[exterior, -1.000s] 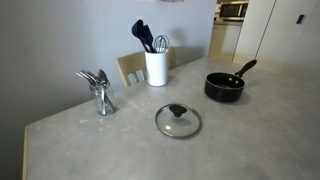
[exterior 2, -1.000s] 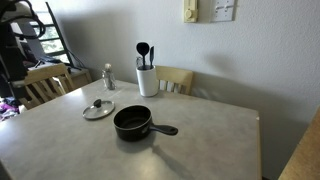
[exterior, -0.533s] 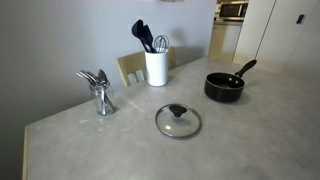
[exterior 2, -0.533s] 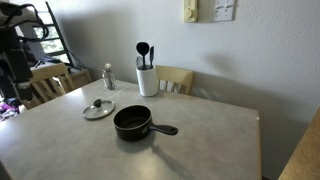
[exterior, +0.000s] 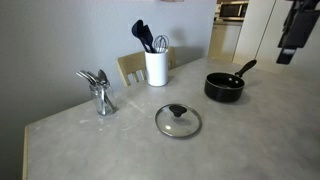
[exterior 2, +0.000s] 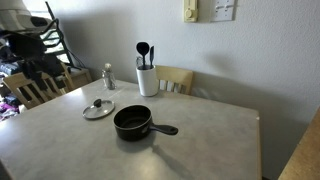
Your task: Pick up the lid and put it on the pot
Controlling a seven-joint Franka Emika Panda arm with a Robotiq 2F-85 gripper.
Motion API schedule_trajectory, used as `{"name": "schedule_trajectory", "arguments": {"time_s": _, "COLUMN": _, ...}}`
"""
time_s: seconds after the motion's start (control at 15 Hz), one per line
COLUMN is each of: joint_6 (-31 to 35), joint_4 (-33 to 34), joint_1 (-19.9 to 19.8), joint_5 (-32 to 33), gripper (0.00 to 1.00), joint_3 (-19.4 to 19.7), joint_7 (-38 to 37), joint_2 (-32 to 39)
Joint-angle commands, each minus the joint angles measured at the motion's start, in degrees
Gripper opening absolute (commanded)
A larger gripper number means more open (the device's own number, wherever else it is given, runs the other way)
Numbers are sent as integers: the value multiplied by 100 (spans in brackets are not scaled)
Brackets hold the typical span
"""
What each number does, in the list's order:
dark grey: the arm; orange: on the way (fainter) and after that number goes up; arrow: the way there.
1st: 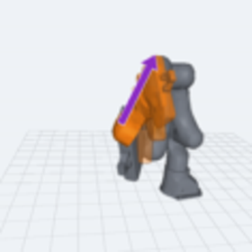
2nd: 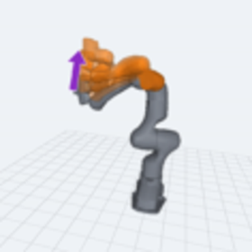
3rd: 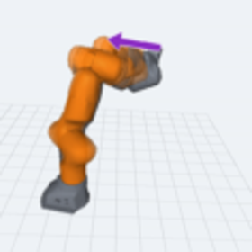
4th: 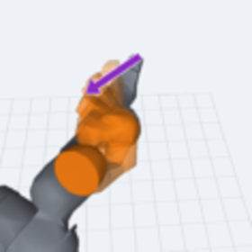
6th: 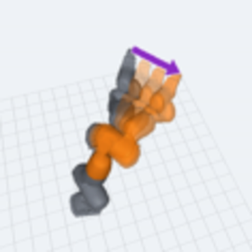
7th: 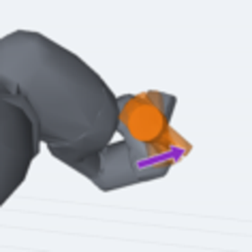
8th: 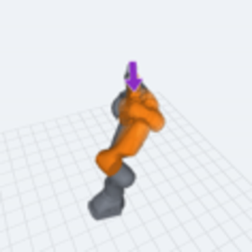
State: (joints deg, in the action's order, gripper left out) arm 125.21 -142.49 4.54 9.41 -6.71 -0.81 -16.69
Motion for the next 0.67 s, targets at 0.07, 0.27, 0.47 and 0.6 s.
{"name": "schedule_trajectory", "arguments": {"time_s": 0.07, "joint_6": 530, "joint_4": 889, "joint_1": 136, "joint_5": 142, "gripper": 100, "joint_3": -115, "joint_7": 161, "joint_2": 1336}}
{"name": "schedule_trajectory", "arguments": {"time_s": 0.27, "joint_6": 511, "joint_4": 748, "joint_1": 180, "joint_5": 47, "gripper": 100, "joint_3": -97, "joint_7": 52, "joint_2": 1212}}
{"name": "schedule_trajectory", "arguments": {"time_s": 0.47, "joint_6": 510, "joint_4": 863, "joint_1": 183, "joint_5": 47, "gripper": 100, "joint_3": -93, "joint_7": 78, "joint_2": 1323}}
{"name": "schedule_trajectory", "arguments": {"time_s": 0.6, "joint_6": 723, "joint_4": 844, "joint_1": 189, "joint_5": -166, "gripper": 100, "joint_3": -65, "joint_7": 365, "joint_2": 1388}}
